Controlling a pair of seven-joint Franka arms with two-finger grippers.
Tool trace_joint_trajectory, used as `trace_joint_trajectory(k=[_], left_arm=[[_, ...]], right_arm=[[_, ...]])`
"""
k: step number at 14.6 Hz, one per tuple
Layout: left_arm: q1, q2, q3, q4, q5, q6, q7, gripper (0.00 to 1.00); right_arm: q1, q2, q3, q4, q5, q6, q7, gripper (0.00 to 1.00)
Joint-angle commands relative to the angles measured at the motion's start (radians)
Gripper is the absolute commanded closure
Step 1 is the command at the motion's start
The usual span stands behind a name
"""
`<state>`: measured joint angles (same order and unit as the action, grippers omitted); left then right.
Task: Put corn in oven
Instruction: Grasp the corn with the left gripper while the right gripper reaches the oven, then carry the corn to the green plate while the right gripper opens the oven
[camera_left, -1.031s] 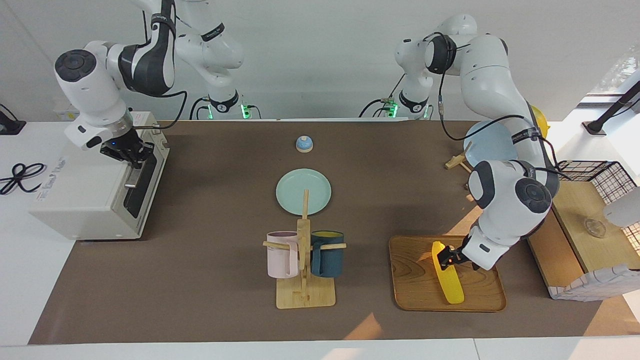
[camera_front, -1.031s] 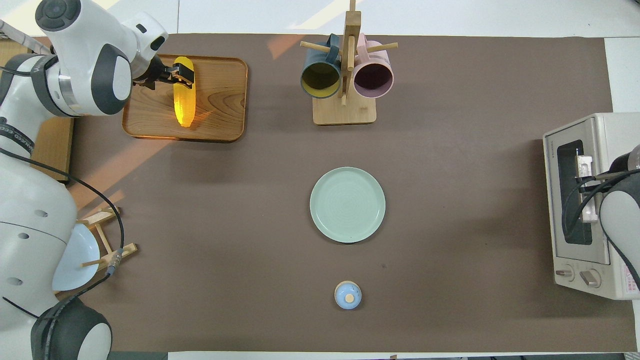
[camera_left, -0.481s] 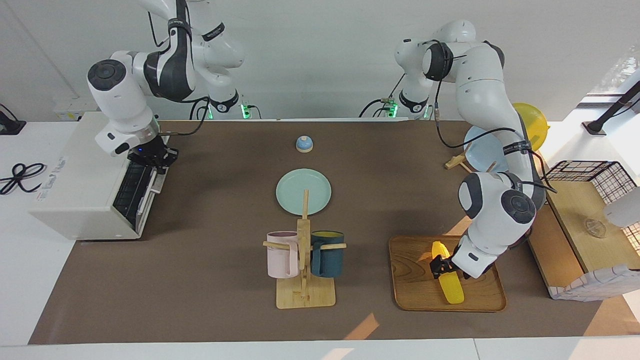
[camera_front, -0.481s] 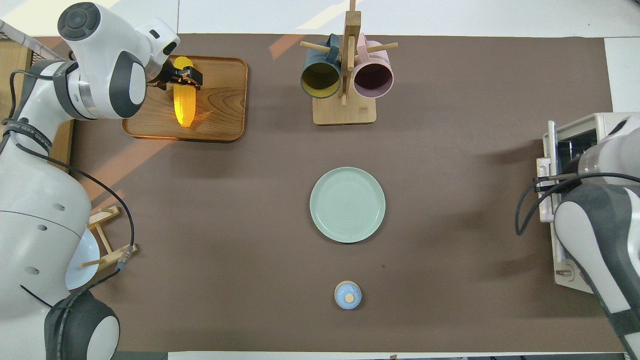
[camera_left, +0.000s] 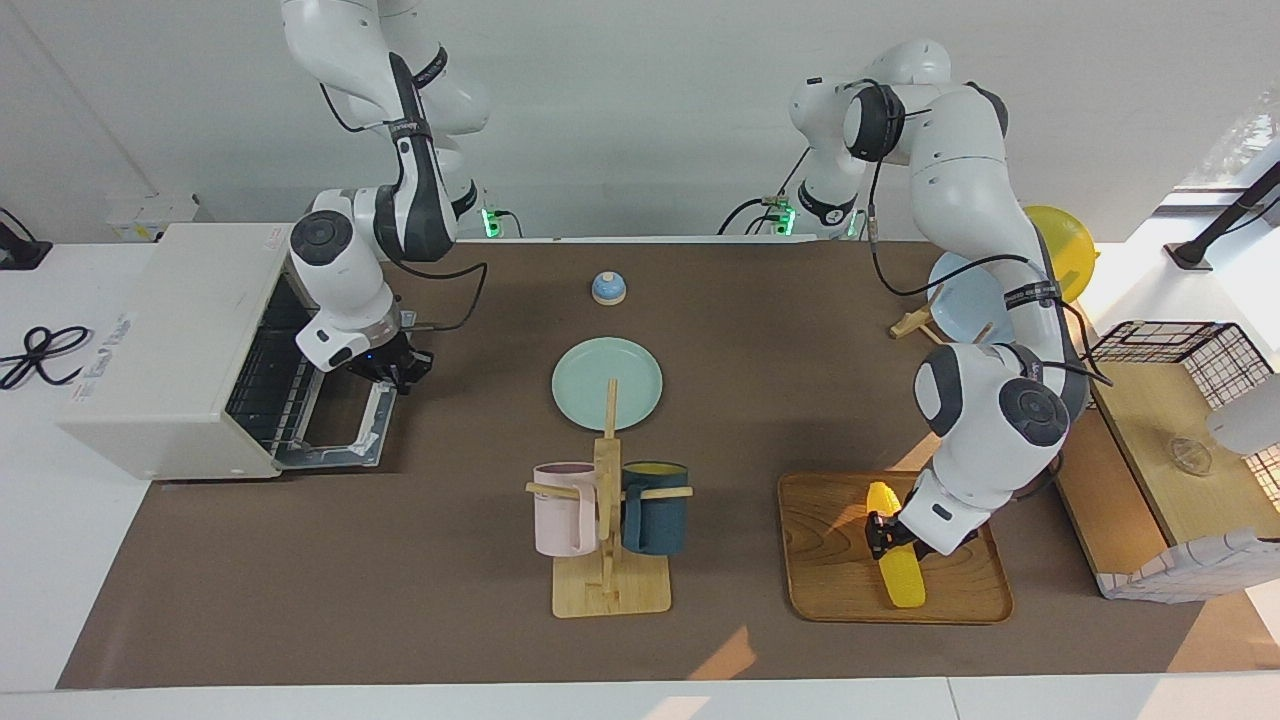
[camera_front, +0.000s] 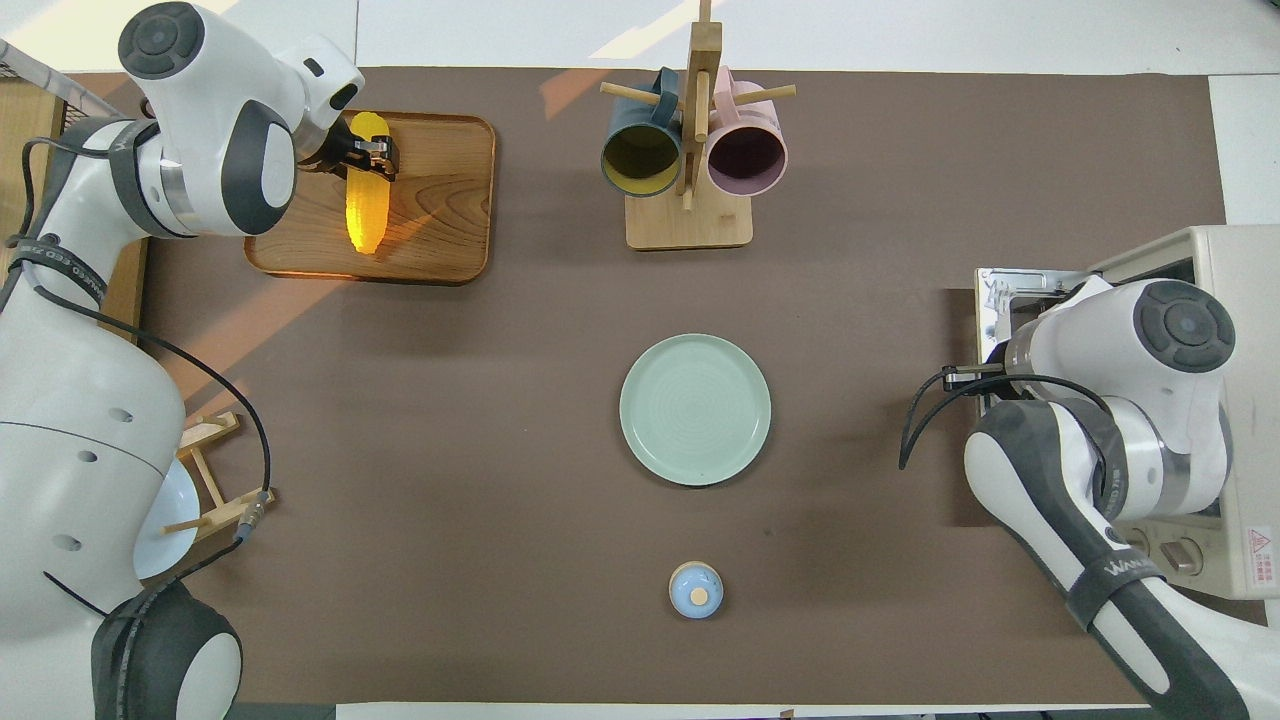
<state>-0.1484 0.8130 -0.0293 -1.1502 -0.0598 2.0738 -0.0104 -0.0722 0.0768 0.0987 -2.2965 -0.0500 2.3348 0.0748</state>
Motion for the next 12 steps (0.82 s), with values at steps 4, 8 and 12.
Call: trace_joint_trajectory(k=[4,8,12], left_arm=[[-0.034,-0.211,0.008,-0.055,-0.083,-0.19,-0.117,1.0],[-0.149,-0.444,0.005,-0.323,-0.084,-0.178,-0.277,1.0],[-0.333,-0.544,0.005,-0.482,-0.084,-0.126,-0.489,1.0]], right_arm=[[-0.017,-0.003,-0.019,-0.018,-0.012,0.009,0.014,1.0],[0.023,0.009,-0.019,0.026,0.076,-0.023,0.03,1.0],[0.02,0.001,-0.02,0.157,0.076,-0.183,0.028,0.73]])
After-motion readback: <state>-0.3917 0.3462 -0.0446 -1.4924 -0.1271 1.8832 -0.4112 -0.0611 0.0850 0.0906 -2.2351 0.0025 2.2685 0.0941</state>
